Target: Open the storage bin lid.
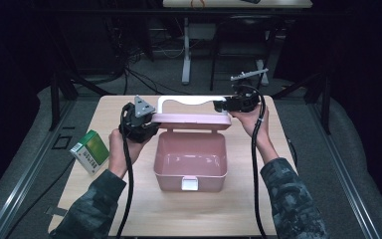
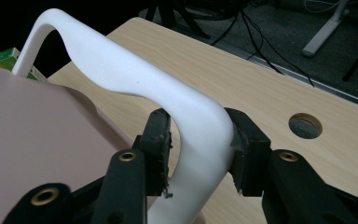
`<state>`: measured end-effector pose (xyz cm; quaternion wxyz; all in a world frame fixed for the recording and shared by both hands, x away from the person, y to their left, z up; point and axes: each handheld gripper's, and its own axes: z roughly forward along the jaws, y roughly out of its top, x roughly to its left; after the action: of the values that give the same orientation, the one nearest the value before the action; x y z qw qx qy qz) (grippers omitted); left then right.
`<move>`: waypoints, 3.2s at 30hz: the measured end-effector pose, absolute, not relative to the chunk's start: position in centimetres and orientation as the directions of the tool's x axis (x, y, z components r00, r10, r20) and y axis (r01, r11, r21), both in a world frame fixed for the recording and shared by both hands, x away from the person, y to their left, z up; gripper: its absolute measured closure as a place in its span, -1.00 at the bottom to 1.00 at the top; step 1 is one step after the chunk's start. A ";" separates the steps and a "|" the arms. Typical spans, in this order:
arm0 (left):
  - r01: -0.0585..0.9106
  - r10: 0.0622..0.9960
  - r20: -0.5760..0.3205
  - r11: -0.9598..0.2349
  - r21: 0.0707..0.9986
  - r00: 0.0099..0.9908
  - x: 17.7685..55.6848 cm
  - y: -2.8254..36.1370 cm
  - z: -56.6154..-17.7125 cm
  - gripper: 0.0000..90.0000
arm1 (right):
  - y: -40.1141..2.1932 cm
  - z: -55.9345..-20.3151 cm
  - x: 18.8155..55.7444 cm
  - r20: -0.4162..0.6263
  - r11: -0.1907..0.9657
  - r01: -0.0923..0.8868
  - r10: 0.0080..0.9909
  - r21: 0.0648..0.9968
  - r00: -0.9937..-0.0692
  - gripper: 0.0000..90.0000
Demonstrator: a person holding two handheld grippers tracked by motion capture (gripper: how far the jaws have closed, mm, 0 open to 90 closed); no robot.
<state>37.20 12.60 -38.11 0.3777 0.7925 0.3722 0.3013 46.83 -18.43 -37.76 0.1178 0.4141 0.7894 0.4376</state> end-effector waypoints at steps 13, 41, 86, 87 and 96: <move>0.364 0.824 0.228 -0.453 0.814 0.518 37.3 12.4 -38.2 0.78 | -19.7 -37.1 46.1 0.160 0.269 0.536 0.766 0.800 -0.623 0.12; 0.391 0.824 0.221 -0.461 0.797 0.522 37.6 12.4 -37.9 0.79 | -24.9 -40.5 40.7 0.127 0.316 0.627 0.821 0.712 -0.557 -0.51; 0.398 0.808 0.213 -0.477 0.784 0.550 39.5 12.6 -37.2 0.79 | -19.3 -47.9 35.7 0.150 0.445 0.598 0.706 0.667 -0.692 0.06; 0.397 0.807 0.214 -0.478 0.784 0.550 39.6 12.6 -37.2 0.79 | -19.3 -47.9 35.7 0.151 0.444 0.598 0.706 0.667 -0.692 0.06; 0.395 0.803 0.216 -0.483 0.782 0.555 40.4 12.6 -37.1 0.79 | -19.3 -47.9 35.8 0.152 0.443 0.596 0.704 0.669 -0.693 0.06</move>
<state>40.45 12.64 -37.07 0.3489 0.8098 0.3697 0.2928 35.78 -19.33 -47.94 0.0747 0.3844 0.8461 0.3617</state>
